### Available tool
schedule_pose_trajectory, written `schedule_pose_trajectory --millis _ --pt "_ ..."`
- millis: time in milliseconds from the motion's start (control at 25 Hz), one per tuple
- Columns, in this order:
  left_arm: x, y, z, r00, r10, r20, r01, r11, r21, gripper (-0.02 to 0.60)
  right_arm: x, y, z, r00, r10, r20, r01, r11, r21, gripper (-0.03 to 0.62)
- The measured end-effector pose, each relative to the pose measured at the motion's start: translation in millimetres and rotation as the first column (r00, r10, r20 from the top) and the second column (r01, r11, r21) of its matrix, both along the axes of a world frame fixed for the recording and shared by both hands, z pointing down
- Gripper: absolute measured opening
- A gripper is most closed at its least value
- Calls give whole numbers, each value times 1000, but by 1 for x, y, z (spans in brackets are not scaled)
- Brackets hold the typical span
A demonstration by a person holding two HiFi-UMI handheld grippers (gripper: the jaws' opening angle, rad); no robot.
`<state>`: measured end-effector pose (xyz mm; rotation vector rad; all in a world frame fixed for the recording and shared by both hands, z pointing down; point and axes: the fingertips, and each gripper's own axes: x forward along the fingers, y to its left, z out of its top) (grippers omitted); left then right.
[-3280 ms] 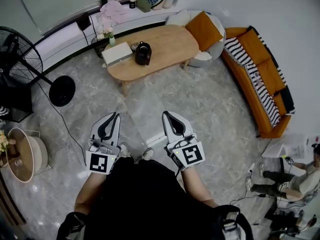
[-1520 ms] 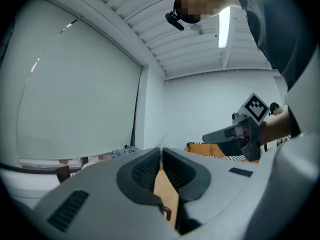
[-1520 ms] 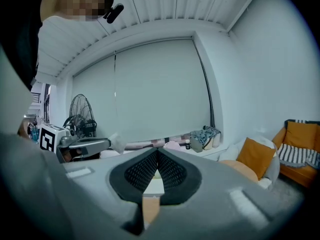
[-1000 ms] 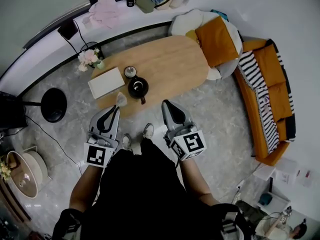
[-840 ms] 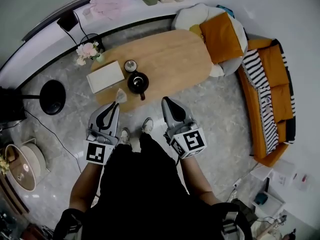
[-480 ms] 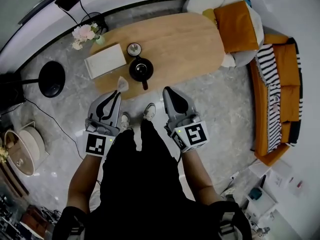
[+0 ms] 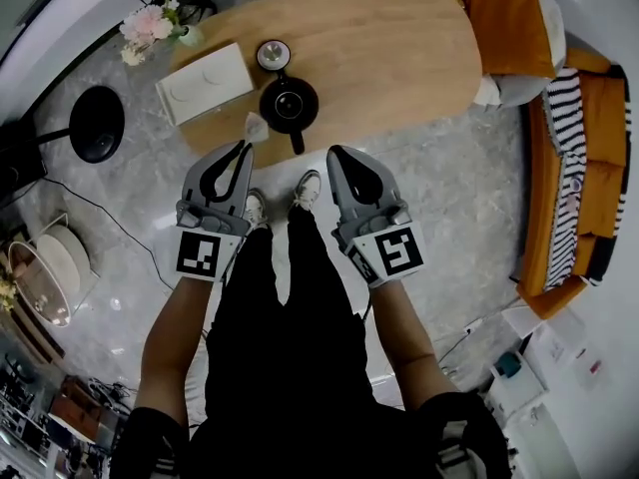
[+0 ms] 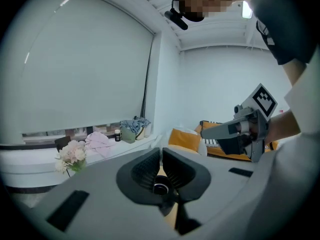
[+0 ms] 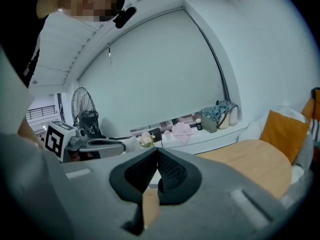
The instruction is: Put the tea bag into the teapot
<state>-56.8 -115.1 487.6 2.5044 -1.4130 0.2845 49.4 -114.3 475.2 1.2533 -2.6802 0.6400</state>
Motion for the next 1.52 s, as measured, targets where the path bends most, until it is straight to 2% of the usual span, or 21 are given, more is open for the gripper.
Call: schedule_pose_trajectory --millis 160,280,440,640,840,1040,1200,1520 --pt "4 -9 27 1000 -7 5 7 1000 -26 21 -1 0 31 1000 -24 -19 23 999 -30 5" --pt "11 -16 47 1000 9 20 -8 999 -39 21 0 -7 41 1000 -11 6 11 999 -32 5" --pt "19 -25 72 999 29 29 -28 998 -60 21 6 -2 67 998 -47 -42 45 997 -61 5" --pt "28 -34 101 995 75 69 -70 995 -75 21 6 -9 72 1000 -22 5 22 998 -57 5" --pt "35 -38 122 989 110 100 -100 989 -106 21 9 -5 90 999 -45 -14 43 996 -82 5" --pt "38 -40 153 984 126 126 -95 969 -228 21 12 2 107 996 -77 -42 72 991 -109 5" --pt "39 -47 168 979 138 148 -95 959 -268 21 12 1 112 997 -74 -36 70 991 -113 5" --pt "44 -50 188 964 186 192 -101 919 -382 21 15 0 119 997 -71 -31 67 990 -124 5"
